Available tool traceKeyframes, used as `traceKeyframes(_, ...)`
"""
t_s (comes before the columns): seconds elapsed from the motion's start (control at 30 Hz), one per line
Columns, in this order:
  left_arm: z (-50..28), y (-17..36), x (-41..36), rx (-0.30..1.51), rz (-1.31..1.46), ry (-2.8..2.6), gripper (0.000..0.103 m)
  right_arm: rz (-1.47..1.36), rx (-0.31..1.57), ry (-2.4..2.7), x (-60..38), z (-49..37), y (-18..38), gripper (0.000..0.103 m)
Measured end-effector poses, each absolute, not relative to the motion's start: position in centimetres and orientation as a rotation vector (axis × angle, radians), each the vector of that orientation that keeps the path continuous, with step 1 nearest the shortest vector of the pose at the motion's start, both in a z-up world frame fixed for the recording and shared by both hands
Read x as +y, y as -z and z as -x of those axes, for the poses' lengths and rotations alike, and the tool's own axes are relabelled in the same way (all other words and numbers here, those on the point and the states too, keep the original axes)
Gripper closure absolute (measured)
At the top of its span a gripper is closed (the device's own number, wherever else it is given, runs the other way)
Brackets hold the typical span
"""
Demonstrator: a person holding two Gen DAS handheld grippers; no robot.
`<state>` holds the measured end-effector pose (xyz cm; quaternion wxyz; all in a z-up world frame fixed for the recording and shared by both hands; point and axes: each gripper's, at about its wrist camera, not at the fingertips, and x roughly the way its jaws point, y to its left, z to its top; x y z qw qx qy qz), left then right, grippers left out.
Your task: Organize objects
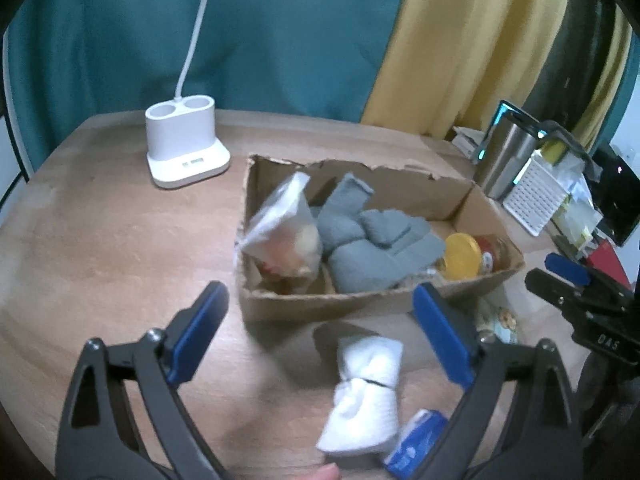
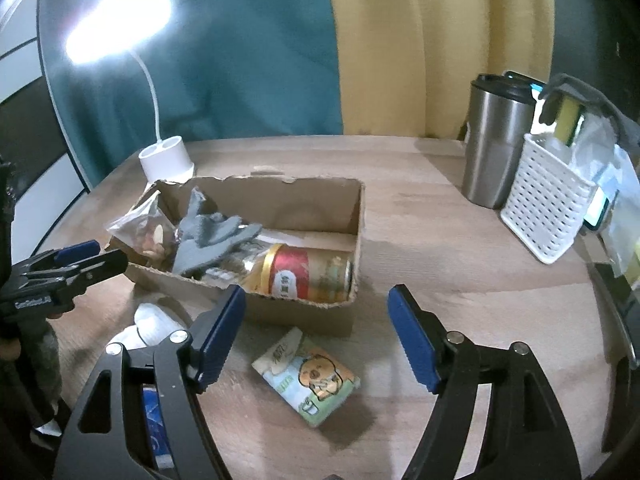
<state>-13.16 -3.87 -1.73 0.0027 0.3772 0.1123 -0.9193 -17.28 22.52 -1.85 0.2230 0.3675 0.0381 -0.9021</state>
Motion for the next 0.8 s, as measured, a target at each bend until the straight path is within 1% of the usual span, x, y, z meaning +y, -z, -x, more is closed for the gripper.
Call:
traceKeyframes(0.07,12.9,1.7,-3.6,0.35,-1.186,2.893,0.008,-1.024,0.1,2.5,22.8,17.0,2.0,0.025)
traceKeyframes(0.2,12.4,2.0,-2.9,0.338,-1.202,2.905,0.008,-1.056,0.08,2.507,23.3,16.5,2.6,0.021)
traceKeyframes(0.37,11.7,2.7,-2.5,0.335,-1.229,2.903,0.008,-1.09,0.032,2.48,23.5,15.9,3.5,0.021)
traceKeyframes(0.8,10.7,4.5,-1.7,0.283,-1.316,2.892,0.008,-1.161,0.033,2.437,22.2,15.4,5.5,0.021)
